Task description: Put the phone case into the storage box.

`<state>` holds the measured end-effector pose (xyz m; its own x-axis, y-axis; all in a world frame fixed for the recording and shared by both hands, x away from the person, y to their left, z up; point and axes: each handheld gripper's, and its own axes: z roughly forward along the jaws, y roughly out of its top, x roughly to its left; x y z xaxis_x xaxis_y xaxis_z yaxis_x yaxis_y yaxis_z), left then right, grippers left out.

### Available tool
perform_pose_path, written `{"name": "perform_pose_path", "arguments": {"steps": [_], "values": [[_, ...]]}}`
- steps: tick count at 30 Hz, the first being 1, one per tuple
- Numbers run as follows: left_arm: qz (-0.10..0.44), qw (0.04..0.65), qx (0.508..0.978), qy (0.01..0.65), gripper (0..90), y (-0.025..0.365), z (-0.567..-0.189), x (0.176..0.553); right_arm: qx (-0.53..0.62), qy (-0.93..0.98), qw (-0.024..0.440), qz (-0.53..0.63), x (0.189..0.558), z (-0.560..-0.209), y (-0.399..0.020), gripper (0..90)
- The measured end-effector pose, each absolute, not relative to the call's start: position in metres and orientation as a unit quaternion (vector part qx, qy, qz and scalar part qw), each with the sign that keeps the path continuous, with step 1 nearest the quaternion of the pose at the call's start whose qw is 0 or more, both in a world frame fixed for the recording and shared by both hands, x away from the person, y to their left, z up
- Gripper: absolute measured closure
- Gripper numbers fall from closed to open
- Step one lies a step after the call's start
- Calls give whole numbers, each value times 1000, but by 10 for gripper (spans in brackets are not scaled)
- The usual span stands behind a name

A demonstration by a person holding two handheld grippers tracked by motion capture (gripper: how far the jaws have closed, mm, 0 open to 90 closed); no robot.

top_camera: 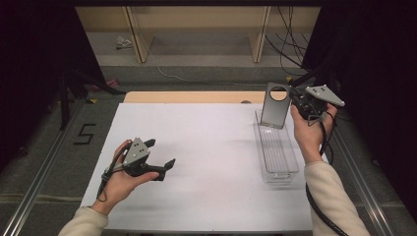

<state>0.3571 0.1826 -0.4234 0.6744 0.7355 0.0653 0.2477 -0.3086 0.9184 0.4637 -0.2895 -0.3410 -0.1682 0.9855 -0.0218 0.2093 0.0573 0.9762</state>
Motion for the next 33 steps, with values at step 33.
{"name": "perform_pose_path", "arguments": {"steps": [33], "values": [[247, 494, 771, 319, 58, 183, -424, 357, 497, 606, 412, 466, 482, -349, -291, 852]]}}
